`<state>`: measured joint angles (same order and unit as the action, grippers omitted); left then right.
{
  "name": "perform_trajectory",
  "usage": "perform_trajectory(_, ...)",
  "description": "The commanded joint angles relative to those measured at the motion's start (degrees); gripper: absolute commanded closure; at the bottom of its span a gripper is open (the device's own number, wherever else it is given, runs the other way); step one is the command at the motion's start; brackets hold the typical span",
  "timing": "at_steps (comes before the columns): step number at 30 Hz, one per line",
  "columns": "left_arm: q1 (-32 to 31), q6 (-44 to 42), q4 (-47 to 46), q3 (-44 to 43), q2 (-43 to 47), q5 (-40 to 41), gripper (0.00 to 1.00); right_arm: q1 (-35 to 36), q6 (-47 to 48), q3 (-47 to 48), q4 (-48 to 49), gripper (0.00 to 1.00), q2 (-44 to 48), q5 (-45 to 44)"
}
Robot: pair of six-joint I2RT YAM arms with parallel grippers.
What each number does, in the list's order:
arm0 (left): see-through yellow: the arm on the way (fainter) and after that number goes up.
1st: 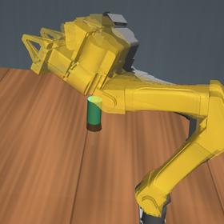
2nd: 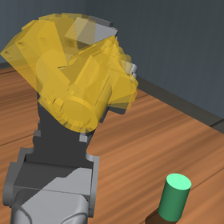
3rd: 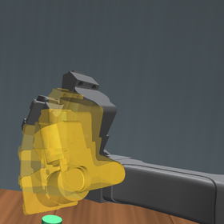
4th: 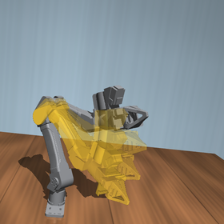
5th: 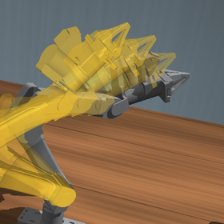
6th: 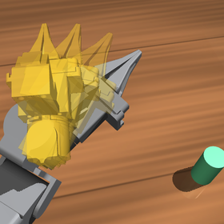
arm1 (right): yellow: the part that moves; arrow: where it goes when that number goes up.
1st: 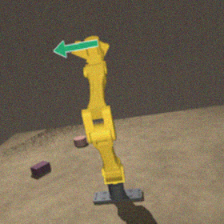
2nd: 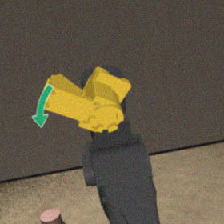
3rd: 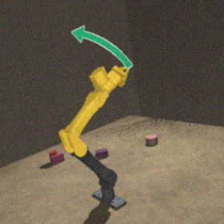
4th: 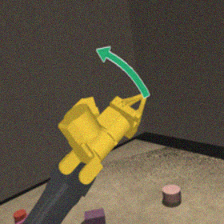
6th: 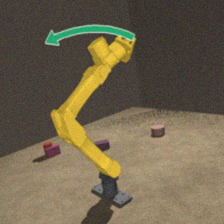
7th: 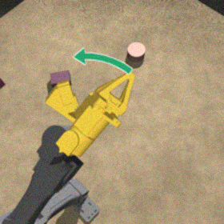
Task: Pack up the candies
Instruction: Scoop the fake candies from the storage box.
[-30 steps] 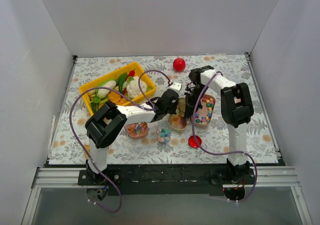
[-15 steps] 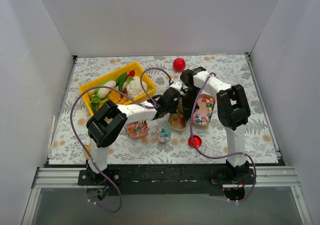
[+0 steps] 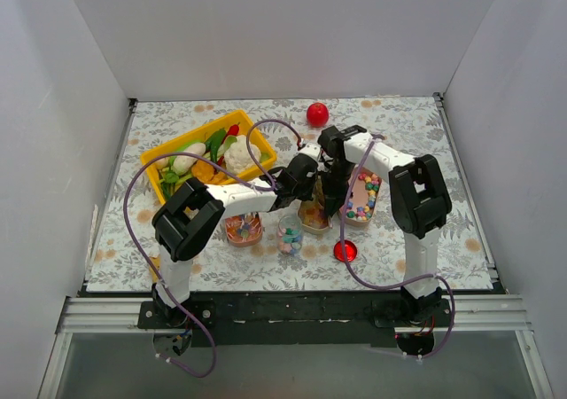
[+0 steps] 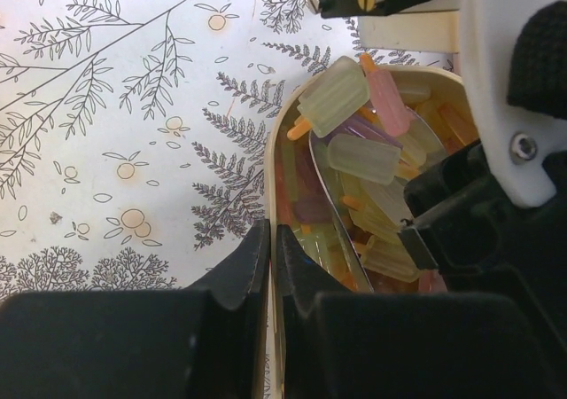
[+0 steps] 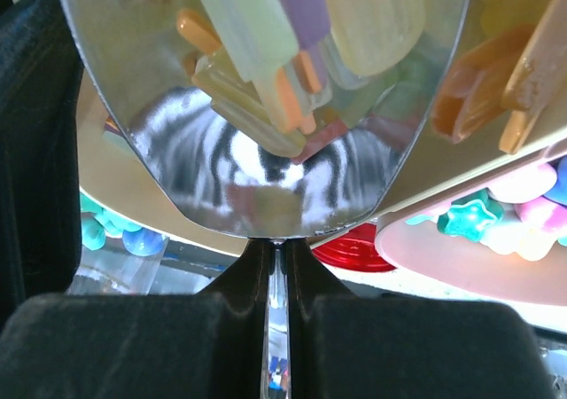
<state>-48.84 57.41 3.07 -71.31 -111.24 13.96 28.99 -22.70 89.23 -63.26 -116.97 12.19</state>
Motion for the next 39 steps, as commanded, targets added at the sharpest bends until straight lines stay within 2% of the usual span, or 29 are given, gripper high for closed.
perform_trajectory(1,0.24,0.51,0.97,-0.41,4.63,-2.62,1.00,0.19,-1.65,-5.20,14.66,0.99,-4.50,-11.13)
perform_trajectory(15,0.85,0.16,2.47,-0.76,7.18,-2.71,1.00,3.09,-1.82,-9.25,19.67,0.99,-0.81,-11.83)
perform_trajectory(18,1.20,-0.01,2.73,-0.76,8.32,-2.53,0.91,3.96,-2.00,-10.04,19.41,0.99,2.00,-13.59)
perform_trajectory(23,1.99,-0.45,3.61,-1.55,10.78,-2.44,0.62,4.84,-2.17,-9.60,17.92,0.99,7.36,-13.77)
perform_trajectory(27,2.69,-1.42,5.28,-3.04,12.54,-2.18,0.48,5.46,-2.17,-9.60,16.86,0.99,10.00,-13.77)
perform_trajectory(30,3.22,-1.86,7.03,-4.19,13.85,-1.56,0.44,5.81,-2.26,-9.78,16.42,0.99,11.76,-14.03)
perform_trajectory(39,6.56,-0.54,10.90,-3.32,18.95,0.19,0.40,6.08,-3.76,-9.52,15.02,0.99,14.93,-13.15)
